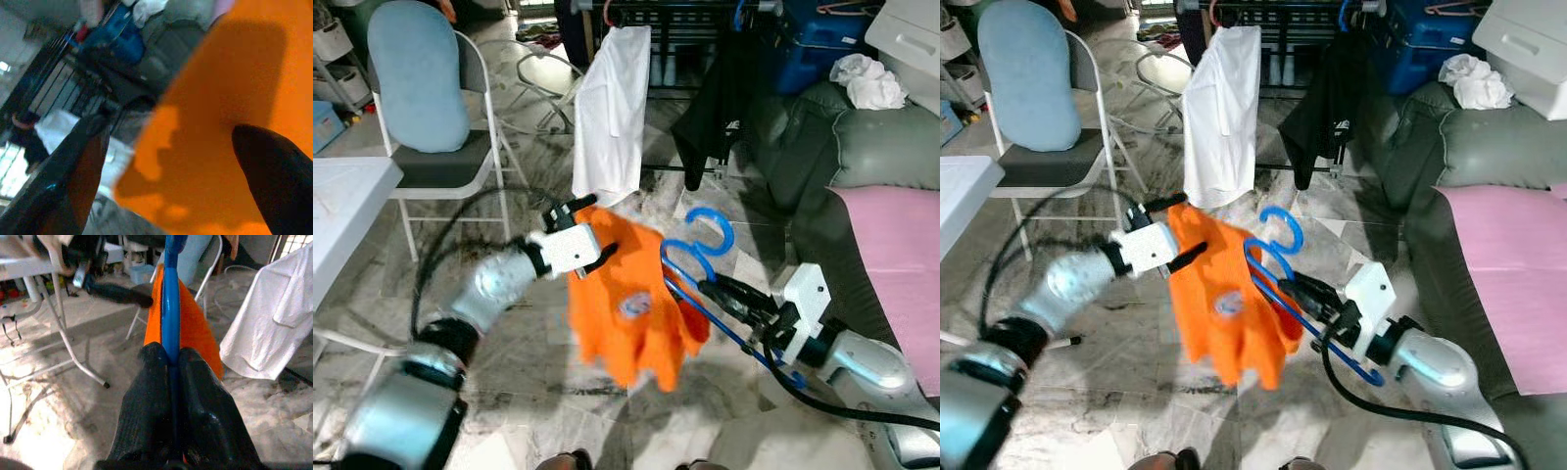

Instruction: Hang hanger

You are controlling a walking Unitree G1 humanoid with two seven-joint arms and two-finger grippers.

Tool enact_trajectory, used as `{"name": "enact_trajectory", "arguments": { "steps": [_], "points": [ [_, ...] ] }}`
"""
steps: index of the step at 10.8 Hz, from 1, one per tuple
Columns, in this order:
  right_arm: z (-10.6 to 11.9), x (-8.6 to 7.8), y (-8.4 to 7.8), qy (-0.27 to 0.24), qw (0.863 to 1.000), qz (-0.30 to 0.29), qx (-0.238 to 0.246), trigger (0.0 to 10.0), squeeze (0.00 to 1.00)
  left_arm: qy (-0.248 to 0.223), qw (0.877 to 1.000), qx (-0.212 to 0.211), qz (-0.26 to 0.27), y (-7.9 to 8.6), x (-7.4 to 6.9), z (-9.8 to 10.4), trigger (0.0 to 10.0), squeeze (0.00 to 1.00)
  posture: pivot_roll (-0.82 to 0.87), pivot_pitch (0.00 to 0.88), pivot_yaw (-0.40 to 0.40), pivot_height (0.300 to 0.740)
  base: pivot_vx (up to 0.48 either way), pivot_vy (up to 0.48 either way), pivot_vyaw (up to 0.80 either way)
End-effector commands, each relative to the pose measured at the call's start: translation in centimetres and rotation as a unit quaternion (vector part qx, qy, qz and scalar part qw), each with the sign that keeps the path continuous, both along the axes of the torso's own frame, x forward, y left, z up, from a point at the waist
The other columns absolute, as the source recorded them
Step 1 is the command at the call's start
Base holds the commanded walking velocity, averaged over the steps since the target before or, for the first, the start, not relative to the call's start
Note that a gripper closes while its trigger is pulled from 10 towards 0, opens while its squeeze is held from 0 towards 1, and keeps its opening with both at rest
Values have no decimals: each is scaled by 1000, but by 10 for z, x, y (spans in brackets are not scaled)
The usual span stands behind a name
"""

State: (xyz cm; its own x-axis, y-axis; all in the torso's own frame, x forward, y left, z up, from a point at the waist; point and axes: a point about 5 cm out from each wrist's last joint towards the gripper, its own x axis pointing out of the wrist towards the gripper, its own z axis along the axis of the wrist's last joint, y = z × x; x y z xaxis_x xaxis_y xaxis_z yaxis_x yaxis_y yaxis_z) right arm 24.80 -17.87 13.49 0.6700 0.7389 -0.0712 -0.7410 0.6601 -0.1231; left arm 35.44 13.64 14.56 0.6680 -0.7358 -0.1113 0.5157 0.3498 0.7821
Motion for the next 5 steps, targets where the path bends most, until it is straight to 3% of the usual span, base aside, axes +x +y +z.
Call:
{"name": "enact_trajectory", "arguments": {
  "steps": [1, 5],
  "points": [
    [3, 0, -1, -10, 1000, 8, 1, 10000, 0, -7, 999, 23, -21, 2, 0, 5, 10000, 0, -224, 97, 68, 740, 0, 0, 0],
    [3, -7, 5, 3, 998, 65, -19, 10000, 0, 50, 988, 116, -95, 2, -10, -13, 10000, 0, -220, 100, 72, 740, 0, 0, 0]
  ]
}}
